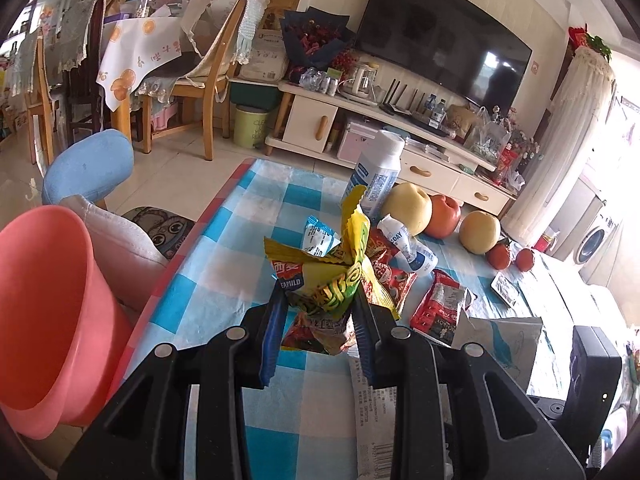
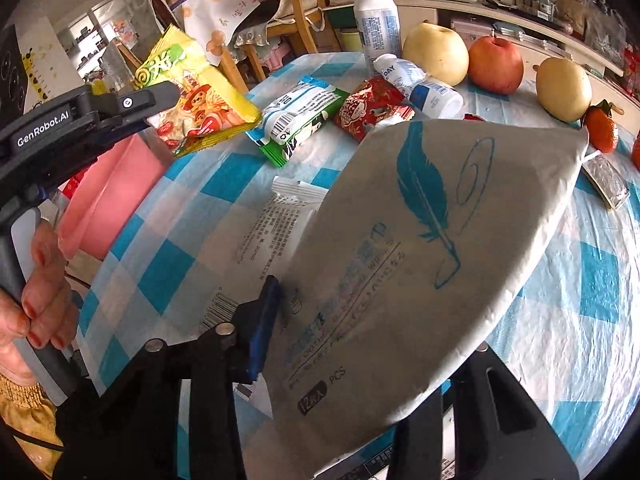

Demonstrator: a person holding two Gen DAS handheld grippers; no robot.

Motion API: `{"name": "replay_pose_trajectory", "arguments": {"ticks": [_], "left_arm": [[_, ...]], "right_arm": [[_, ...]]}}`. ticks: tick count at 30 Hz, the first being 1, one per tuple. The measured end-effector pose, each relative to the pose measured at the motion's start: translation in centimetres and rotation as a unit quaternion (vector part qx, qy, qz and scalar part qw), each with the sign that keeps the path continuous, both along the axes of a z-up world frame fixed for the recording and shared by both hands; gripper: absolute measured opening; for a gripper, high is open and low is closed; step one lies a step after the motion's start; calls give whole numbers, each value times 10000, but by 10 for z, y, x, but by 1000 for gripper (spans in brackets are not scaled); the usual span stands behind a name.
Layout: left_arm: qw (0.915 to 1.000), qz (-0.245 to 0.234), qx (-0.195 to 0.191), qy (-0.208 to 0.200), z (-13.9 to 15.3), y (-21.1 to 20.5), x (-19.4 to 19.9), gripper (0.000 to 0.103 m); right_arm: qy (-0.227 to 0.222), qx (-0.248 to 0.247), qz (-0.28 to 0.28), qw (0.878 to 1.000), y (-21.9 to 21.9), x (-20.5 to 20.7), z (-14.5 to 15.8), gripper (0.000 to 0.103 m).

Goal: Collect trash
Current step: 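Lift the yellow snack bag with the left gripper while the right gripper grasps the white feather tissue pack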

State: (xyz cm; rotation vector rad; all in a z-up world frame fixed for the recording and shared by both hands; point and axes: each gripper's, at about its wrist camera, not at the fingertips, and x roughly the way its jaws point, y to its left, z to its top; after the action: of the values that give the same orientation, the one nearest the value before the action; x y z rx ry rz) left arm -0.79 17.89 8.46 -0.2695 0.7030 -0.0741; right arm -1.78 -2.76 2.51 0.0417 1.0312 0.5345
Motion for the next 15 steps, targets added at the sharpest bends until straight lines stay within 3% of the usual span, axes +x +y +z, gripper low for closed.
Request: {"name": "replay_pose_trajectory", "arguments": {"ticks": [8, 11, 13, 15], "left_arm": [[9999, 83, -138, -13, 2, 12, -4, 33], [9999, 77, -140, -4, 2, 14, -4, 33], [9999, 74, -137, -9, 2, 13, -4, 33], [9999, 78, -144, -16, 2, 14, -4, 33]], "right_arm": [[-35, 134, -128, 9998, -6, -2, 3, 36], [1, 111, -185, 9998, -5, -1, 2, 48], [16, 114, -229, 9997, -5, -1, 2, 50], [100, 133, -329, 9993, -8, 2, 0, 69]]}}
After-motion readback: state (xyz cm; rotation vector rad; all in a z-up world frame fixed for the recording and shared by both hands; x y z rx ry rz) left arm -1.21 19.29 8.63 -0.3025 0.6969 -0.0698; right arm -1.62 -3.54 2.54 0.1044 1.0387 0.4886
